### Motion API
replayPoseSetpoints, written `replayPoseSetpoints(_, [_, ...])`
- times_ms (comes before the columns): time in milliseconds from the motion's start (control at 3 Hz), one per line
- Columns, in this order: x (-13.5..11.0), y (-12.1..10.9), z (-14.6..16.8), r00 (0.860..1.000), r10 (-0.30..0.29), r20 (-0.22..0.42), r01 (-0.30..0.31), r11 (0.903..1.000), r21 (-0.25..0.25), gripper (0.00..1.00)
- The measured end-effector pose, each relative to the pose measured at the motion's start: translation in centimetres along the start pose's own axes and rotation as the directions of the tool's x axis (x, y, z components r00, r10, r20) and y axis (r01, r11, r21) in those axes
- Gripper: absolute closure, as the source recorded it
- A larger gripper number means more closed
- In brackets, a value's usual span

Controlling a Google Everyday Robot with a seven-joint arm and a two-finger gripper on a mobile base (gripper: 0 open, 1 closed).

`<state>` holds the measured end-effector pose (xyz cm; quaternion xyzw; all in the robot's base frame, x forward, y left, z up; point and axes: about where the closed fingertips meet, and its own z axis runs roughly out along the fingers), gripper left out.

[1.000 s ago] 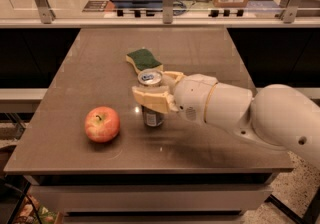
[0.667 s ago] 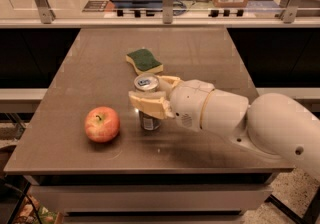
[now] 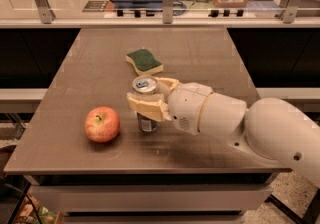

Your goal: Move redbull can near apple

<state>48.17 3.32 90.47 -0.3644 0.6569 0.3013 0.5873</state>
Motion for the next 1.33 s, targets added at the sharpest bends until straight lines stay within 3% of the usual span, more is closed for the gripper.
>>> replayPoseSetpoints(1000, [-0.15,0.43,0.32,1.000,-0.005,-0.001,0.005,1.0000,-0.008,0.02])
replayPoseSetpoints(1333, [-0.17,0.50,0.37,1.000,-0.006,-0.002,0.006,0.9999,-0.010,0.00])
